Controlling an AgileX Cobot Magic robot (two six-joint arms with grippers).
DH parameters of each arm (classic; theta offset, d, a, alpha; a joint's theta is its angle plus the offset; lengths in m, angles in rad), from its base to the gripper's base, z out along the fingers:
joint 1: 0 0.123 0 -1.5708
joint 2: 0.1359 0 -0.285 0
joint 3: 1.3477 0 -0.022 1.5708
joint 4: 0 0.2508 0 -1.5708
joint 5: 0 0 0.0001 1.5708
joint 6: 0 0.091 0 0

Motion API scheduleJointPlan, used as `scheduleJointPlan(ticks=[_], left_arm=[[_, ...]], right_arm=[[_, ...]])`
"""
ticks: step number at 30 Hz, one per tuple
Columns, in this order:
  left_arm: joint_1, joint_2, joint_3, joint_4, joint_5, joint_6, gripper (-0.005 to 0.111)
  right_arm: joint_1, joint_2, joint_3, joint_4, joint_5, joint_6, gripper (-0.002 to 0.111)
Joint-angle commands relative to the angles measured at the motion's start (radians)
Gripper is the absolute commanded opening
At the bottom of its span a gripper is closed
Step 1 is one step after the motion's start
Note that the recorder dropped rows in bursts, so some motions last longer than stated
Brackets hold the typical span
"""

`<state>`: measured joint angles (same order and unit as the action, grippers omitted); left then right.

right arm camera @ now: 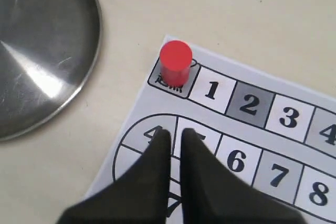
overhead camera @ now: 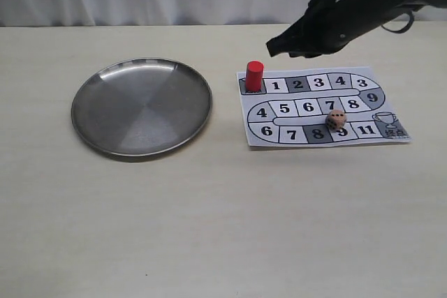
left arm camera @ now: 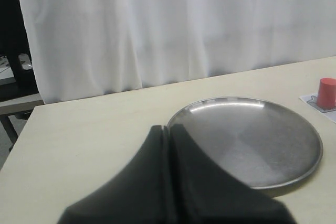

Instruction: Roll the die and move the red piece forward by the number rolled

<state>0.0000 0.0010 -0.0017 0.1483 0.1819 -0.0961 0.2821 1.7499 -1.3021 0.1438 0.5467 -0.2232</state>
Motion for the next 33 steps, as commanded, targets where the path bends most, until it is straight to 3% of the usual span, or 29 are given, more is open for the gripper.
scheduleJointPlan(ticks=[1,10,17,33], left_arm=[[-0.001,-0.001,0.002,-0.003,-0.009,-0.002,0.0],[-0.001,-0.001,0.002,-0.003,-0.009,-0.002,0.0],[-0.001,-0.001,0.002,-0.003,-0.009,-0.002,0.0],[-0.001,-0.001,0.002,-0.003,-0.009,-0.002,0.0]], right_arm=[[-0.01,-0.065,0.029,-0.068,0.022,0.032,0.005],[-0.139,-0.072,0.215,-0.069,-0.089,0.107,0.005],[-0.156,0.025,0.382,-0.029,-0.302,0.105,0.005],[-0.158,0.155,0.393,-0.032,-0.362,0.105,0.005]])
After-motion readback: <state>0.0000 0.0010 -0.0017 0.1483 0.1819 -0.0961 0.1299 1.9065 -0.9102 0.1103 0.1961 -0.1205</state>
